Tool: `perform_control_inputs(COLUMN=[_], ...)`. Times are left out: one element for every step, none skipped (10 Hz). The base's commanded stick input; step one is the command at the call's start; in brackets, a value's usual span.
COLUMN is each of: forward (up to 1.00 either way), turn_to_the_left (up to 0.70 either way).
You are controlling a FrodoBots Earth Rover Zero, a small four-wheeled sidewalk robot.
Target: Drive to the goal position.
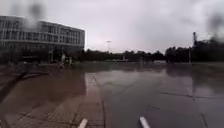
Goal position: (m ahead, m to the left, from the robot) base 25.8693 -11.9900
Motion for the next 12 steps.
perform_control_inputs(forward=[1.00,1.00,1.00,1.00,1.00,1.00,1.00,1.00,1.00,1.00,1.00,1.00], turn_to_the_left=[-0.31,-0.40,-0.21,-0.04,-0.01,0.00,0.00,-0.10,-0.40,-0.40,-0.40,-0.18])
